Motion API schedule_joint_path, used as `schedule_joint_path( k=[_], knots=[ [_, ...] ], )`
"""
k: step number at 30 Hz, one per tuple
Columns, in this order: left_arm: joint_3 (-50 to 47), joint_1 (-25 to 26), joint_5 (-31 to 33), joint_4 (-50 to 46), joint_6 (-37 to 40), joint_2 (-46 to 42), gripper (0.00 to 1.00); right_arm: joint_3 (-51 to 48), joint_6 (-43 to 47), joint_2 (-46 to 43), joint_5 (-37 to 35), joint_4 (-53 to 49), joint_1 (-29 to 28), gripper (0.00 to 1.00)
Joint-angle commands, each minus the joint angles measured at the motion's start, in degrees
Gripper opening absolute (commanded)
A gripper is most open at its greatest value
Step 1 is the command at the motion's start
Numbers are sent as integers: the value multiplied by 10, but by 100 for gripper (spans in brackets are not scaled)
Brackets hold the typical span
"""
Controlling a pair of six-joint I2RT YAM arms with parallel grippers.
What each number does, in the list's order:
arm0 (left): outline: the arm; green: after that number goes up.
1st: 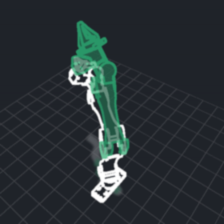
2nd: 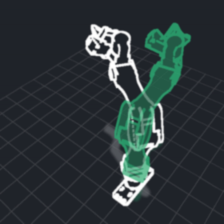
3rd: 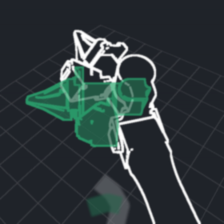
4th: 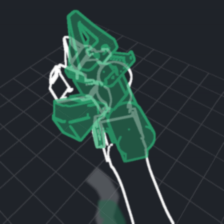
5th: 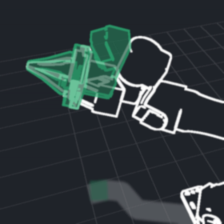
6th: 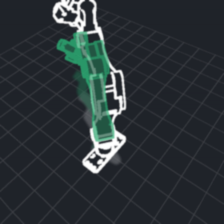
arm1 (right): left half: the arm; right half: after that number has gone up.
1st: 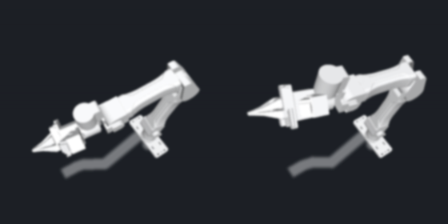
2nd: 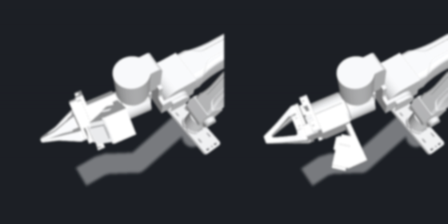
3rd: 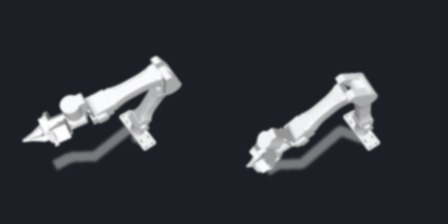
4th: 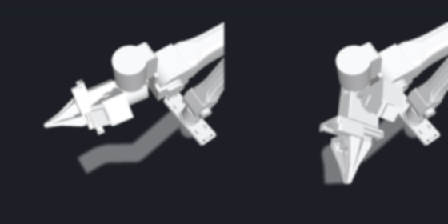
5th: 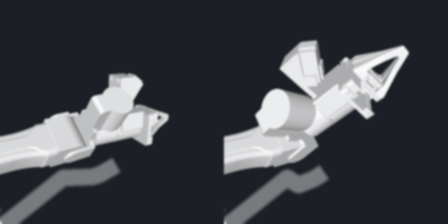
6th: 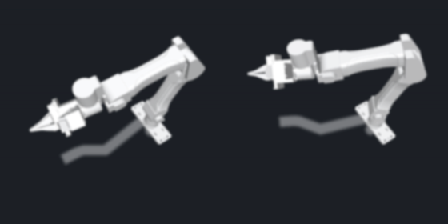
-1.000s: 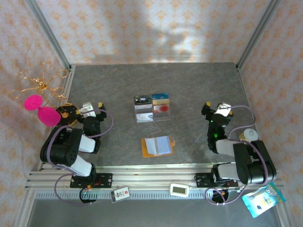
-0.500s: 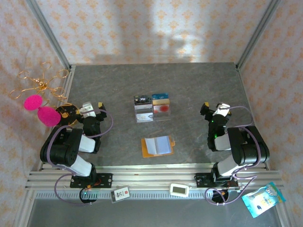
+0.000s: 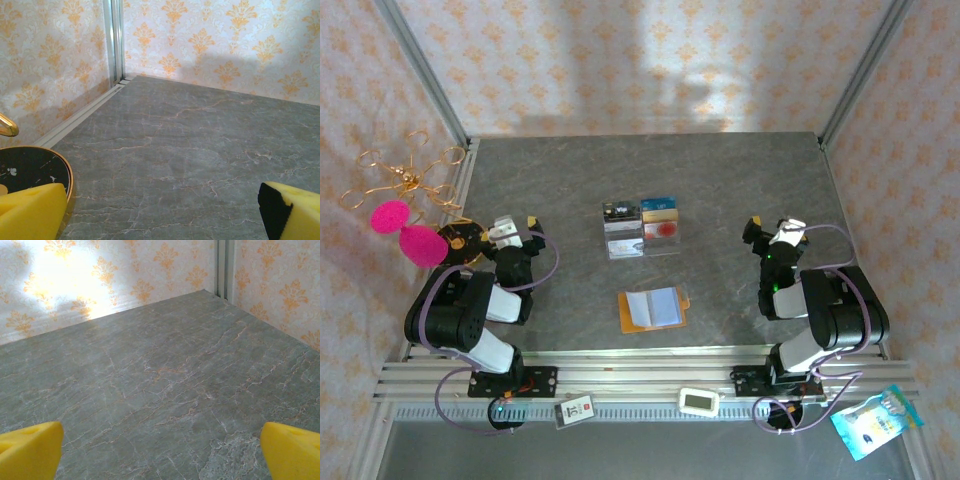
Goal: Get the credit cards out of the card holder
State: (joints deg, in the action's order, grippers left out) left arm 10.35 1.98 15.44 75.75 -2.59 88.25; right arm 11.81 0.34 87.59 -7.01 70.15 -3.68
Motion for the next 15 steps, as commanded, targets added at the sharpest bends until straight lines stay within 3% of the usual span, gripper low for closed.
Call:
schedule_joint_path(
  k=[1,15],
  knots=[
    [7,-3,-1,25,-5,-1,100,7,8,-5,2,20,4,100],
    [9,0,-2,24,0,0,100,7,8,-5,3,19,4,100]
  ],
)
